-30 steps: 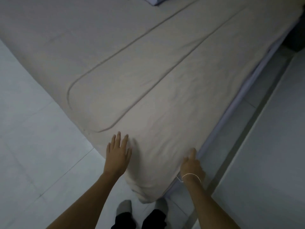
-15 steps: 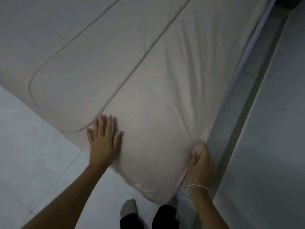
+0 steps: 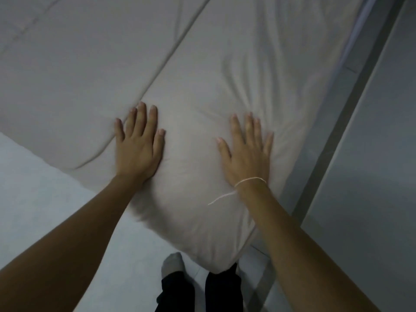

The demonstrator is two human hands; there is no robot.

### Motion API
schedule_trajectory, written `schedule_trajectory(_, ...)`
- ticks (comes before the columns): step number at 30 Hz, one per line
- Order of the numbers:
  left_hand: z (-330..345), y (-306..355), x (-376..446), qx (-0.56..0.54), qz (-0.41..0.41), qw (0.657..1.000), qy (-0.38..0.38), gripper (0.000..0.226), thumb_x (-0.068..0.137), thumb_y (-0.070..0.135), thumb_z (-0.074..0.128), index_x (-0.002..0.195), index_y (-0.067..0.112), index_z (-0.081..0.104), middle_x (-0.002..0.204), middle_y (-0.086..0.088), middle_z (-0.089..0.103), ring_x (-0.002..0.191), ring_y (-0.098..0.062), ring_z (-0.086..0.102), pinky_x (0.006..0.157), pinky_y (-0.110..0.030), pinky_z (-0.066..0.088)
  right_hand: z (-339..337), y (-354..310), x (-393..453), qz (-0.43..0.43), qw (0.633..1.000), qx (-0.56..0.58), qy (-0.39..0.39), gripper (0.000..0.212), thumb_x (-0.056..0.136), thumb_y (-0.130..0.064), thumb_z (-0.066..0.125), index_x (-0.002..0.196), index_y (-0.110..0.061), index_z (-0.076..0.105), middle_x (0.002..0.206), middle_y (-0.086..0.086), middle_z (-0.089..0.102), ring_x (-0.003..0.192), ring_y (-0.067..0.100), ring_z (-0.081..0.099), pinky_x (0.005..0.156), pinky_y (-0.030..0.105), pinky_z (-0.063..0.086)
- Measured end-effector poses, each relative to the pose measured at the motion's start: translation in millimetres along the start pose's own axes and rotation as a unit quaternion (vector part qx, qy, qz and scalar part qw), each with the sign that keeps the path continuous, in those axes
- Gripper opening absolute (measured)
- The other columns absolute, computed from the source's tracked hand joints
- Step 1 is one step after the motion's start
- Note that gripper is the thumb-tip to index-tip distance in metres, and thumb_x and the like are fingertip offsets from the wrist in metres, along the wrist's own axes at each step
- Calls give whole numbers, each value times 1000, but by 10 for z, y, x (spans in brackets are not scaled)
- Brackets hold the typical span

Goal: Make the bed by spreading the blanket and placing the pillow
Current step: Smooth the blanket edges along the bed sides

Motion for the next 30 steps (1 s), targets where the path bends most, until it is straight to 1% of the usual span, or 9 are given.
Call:
schedule_trajectory(4, -22, 50, -74, -13, 6, 1000, -14, 61, 97, 47, 13, 152, 19, 11, 160, -12, 10, 148, -30, 9, 118, -53, 4, -68, 672, -290, 66, 998, 6, -7, 64, 94, -60, 20, 151, -31, 18, 160, 5, 17, 147, 27, 14, 114, 60, 11)
schedule_trajectory(6, 15, 157, -220, -5, 37, 999, -21, 62, 97, 48, 14, 152, 18, 11, 160, -13, 9, 147, -32, 8, 119, -52, 6, -89, 885, -395, 86, 996, 11, -12, 65, 94, -59, 17, 151, -29, 18, 160, 7, 17, 145, 31, 20, 112, 61, 15)
schedule_trajectory(10, 194, 694, -824, 17, 175, 984, -19, 62, 98, 49, 17, 151, 18, 14, 159, -13, 14, 147, -35, 10, 117, -53, 13, -122, 1170, -491, 62, 996, -41, -49, 62, 97, -52, 18, 151, -23, 18, 156, 14, 25, 141, 40, 27, 110, 63, 17)
schedule_trajectory(15, 426, 1427, -1883, 9, 346, 937, -44, 66, 97, 55, 27, 151, 20, 17, 159, -9, 16, 146, -36, 12, 115, -54, 17, -259, 1672, -745, 181, 982, -17, -47, 65, 93, -48, 15, 149, -15, 23, 158, 15, 18, 144, 41, 15, 111, 68, 11)
schedule_trajectory(19, 294, 1531, -2063, -14, 447, 892, -63, 61, 98, 53, 25, 151, 22, 18, 159, -8, 16, 147, -31, 13, 117, -52, 15, -441, 1340, -579, 150, 988, 32, -13, 62, 95, -43, 22, 149, -12, 24, 158, 16, 17, 146, 38, 12, 112, 66, 7)
schedule_trajectory(21, 35, 1316, -1703, -50, 411, 910, -31, 54, 101, 45, 18, 149, 22, 22, 156, -10, 20, 146, -28, 16, 117, -48, 10, -556, 1002, -361, 122, 990, 64, 12, 61, 94, -40, 28, 148, -12, 27, 158, 16, 19, 146, 36, 14, 114, 61, 7)
schedule_trajectory(25, -360, 433, -483, -23, 188, 978, 85, 54, 102, 36, 17, 147, 7, 25, 151, -25, 27, 142, -41, 22, 116, -50, 10, -567, 38, 112, 39, 995, 85, 34, 61, 93, -43, 33, 149, -21, 26, 159, 8, 20, 147, 30, 15, 116, 52, 8)
schedule_trajectory(28, -247, -5, 7, -38, 49, 997, 49, 57, 101, 40, 19, 150, 11, 15, 158, -20, 12, 146, -36, 10, 118, -47, 3, -259, -732, 192, -68, 996, 61, -17, 55, 97, -44, 25, 150, -29, 22, 160, 3, 15, 148, 24, 9, 116, 53, 3)
schedule_trajectory(30, -73, -22, 33, -32, 10, 999, 22, 58, 101, 41, 19, 151, 14, 12, 159, -16, 10, 147, -33, 7, 119, -46, 3, -32, -785, 188, -99, 993, 19, -56, 51, 99, -42, 21, 150, -33, 18, 161, -1, 11, 149, 19, 5, 118, 54, 0)
Point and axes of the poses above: each hand's wrist, its own x-axis towards the middle knuckle, its own z-axis out of the palm, y = z × x, the point moved 9 cm from there along x, towards the middle knuckle
